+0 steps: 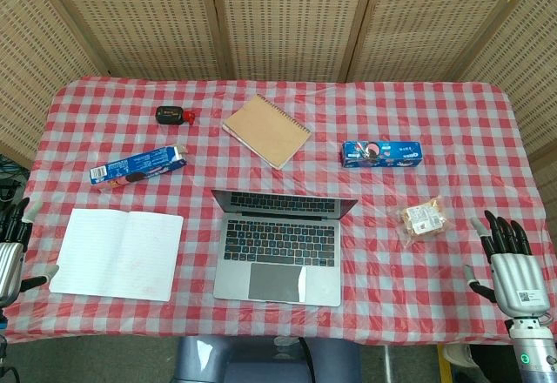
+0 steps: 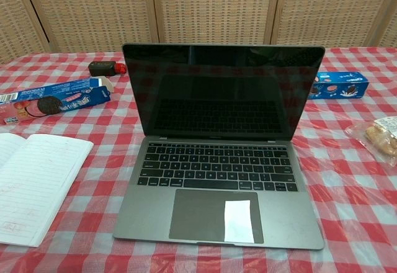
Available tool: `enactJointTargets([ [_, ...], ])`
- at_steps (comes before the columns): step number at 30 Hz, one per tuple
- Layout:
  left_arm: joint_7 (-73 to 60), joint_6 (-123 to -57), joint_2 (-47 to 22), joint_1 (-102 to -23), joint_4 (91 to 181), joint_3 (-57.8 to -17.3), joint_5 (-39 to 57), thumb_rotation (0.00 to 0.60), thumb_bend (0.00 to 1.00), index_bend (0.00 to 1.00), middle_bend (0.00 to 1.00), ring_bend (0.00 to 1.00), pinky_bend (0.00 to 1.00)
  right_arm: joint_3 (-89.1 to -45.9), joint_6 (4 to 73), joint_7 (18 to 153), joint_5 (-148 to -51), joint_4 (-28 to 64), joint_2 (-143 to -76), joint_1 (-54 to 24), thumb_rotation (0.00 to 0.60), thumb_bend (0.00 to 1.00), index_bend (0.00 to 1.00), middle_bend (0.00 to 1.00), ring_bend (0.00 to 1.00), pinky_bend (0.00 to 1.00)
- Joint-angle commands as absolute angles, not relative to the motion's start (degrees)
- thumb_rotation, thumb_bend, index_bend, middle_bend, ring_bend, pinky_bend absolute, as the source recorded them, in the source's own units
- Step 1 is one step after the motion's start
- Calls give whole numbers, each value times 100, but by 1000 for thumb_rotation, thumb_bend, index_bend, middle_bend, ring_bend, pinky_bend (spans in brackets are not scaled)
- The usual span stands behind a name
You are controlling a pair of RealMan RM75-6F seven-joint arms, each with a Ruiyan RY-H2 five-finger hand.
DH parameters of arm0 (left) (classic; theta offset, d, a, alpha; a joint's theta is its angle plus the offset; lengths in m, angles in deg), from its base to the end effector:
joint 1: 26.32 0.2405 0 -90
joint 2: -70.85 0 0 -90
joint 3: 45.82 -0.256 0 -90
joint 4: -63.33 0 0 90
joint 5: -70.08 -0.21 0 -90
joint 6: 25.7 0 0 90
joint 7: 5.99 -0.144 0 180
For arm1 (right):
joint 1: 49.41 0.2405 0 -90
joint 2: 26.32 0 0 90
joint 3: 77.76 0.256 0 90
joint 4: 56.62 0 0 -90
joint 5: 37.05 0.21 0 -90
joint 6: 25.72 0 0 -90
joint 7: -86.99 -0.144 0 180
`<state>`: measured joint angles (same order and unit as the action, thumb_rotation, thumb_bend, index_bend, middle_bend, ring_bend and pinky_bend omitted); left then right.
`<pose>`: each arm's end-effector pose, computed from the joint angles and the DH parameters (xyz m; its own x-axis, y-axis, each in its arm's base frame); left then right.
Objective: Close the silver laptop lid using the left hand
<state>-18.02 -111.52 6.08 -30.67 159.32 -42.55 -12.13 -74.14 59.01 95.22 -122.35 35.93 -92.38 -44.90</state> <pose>-0.3064 0.1784 0.1555 0.5107 0.0035 0.8597 0.8582 0.0584 -0.5100 -0.3092 -0.1816 0.1495 0.4888 -0.0012 0.8724 -0.8724 0.0055 0.4888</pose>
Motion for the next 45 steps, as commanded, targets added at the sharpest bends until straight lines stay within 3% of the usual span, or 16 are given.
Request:
enactJointTargets([
  [1, -1801, -11128, 599, -3074, 15922, -4251, -1186, 600, 133, 0, 0, 0, 0, -7414, 5898, 9514, -12236, 3584, -9243, -4488, 600, 589, 0, 0, 0, 0],
  [32, -1684, -11034, 581, -3151, 15883, -4303, -1351, 600, 162, 0, 0, 0, 0, -7425, 5884, 9362, -12255, 3525, -9265, -4492, 600, 617, 0, 0, 0, 0],
  [35, -1666, -10890, 556, -3251, 15879, -4291, -1367, 600, 218, 0, 0, 0, 0, -7408, 5883, 9379, -12231, 3505, -9298, -4487, 600, 618, 0, 0, 0, 0],
  [40, -1664, -10386, 785, -3768, 16265, -4142, -1660, 600, 514, 0, 0, 0, 0, -7408, 5830, 9403, -12206, 3468, -9342, -4464, 600, 619, 0, 0, 0, 0],
  [45, -1409, -9704, 1158, -4431, 16815, -3895, -1873, 600, 739, 0, 0, 0, 0, -7372, 5779, 9379, -12112, 3406, -9363, -4449, 600, 619, 0, 0, 0, 0],
])
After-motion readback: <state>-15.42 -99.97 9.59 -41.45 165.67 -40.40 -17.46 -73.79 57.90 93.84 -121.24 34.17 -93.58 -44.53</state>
